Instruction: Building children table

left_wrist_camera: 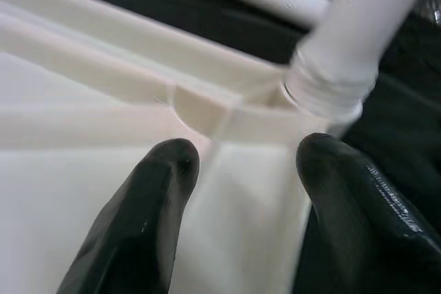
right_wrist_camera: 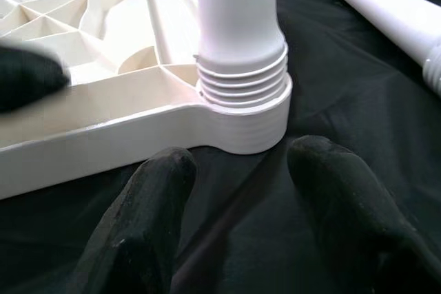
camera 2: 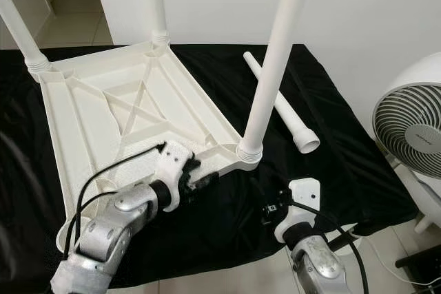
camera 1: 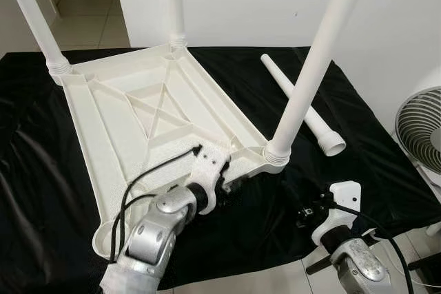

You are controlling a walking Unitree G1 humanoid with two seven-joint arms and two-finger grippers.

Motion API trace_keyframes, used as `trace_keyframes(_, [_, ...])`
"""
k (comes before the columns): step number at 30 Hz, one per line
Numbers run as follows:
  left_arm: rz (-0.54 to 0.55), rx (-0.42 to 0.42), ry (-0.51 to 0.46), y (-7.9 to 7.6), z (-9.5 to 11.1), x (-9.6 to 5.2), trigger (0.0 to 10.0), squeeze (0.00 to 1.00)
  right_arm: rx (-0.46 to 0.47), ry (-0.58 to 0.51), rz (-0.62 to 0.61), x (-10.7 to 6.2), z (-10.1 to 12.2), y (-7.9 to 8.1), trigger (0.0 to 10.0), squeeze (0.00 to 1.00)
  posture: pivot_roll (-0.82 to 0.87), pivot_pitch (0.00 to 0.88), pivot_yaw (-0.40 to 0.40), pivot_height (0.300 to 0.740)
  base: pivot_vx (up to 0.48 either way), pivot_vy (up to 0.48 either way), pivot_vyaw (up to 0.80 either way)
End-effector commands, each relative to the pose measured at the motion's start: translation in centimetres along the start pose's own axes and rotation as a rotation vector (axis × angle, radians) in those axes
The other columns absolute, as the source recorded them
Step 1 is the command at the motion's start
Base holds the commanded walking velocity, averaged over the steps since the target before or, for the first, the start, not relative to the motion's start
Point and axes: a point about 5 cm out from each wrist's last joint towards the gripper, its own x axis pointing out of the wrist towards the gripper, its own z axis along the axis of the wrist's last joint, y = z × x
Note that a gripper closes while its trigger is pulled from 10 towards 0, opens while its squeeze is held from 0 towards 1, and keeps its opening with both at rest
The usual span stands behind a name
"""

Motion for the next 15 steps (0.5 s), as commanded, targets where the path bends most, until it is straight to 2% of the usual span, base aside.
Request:
trace_keyframes(1, [0.005, -0.021, -0.031, 0.1, 0.4, -0.2, 10.0, 0.0, 0.0, 0.017, 0.003, -0.1, -0.5, 0.1, 10.0, 0.0, -0.05, 0.089, -0.005, 0.74, 0.0, 0.0, 0.0])
trace_keyframes(5, [0.024, -0.026, -0.084, 0.5, 1.4, -0.3, 10.0, 0.0, 0.001, 0.017, 0.008, -0.1, -0.5, 0.2, 10.0, 0.0, -0.05, 0.088, -0.005, 0.74, 0.0, 0.0, 0.0])
trace_keyframes(7, [0.066, 0.001, -0.071, 1.1, 1.4, -0.1, 10.0, 0.0, 0.001, 0.011, 0.009, 0.1, -0.4, 0.2, 10.0, 0.0, -0.05, 0.086, -0.007, 0.74, 0.0, 0.0, 0.0])
trace_keyframes(15, [0.1, 0.056, -0.019, 1.6, 0.7, 0.3, 10.0, 0.0, 0.001, -0.021, -0.042, 0.9, 0.2, -0.3, 10.0, 0.0, -0.05, 0.077, -0.006, 0.74, 0.0, 0.0, 0.0])
